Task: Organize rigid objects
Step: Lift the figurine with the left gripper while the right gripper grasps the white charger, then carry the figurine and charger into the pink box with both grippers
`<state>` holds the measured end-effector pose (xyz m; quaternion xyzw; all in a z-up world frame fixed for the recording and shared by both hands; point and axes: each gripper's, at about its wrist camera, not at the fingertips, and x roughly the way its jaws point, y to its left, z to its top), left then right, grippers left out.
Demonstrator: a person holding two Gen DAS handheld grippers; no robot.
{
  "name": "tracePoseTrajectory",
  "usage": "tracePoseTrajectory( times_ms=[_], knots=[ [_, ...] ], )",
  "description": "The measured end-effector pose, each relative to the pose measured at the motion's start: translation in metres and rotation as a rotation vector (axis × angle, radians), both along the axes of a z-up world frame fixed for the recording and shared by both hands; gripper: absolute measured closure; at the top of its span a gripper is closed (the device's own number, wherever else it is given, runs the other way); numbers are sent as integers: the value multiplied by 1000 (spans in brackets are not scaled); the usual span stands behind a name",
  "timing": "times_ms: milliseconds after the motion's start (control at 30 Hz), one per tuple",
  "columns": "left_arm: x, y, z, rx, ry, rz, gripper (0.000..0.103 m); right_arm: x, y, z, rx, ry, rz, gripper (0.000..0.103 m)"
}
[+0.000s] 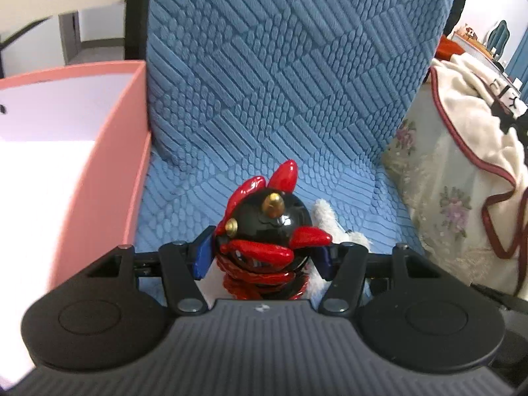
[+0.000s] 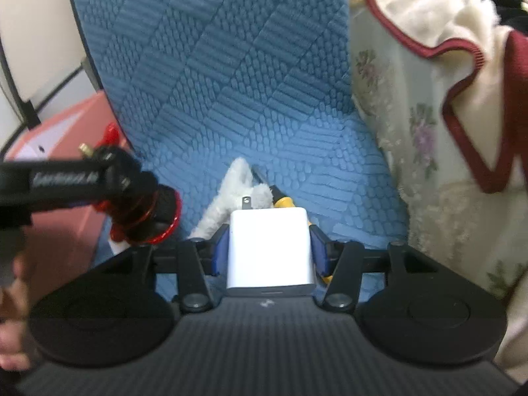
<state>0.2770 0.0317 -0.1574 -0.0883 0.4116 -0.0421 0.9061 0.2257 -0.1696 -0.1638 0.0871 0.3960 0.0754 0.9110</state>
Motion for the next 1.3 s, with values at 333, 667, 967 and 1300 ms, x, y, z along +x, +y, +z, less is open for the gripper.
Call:
tracePoseTrajectory(
  times_ms=[333, 667, 967, 1300],
  knots=[
    [-64, 3, 56, -13, -79, -3, 38, -42, -14, 47, 20, -72, 20, 49],
    [-112, 11, 108, -60, -140, -7, 38, -81, -8, 88, 22, -121, 48, 49],
    [-126, 56, 147, -69, -193, 46, 38, -82, 39, 134, 19, -210, 132, 49],
    [-140, 138, 188, -49, -249, 153, 38, -81, 107, 168, 62, -256, 229, 49]
  ],
)
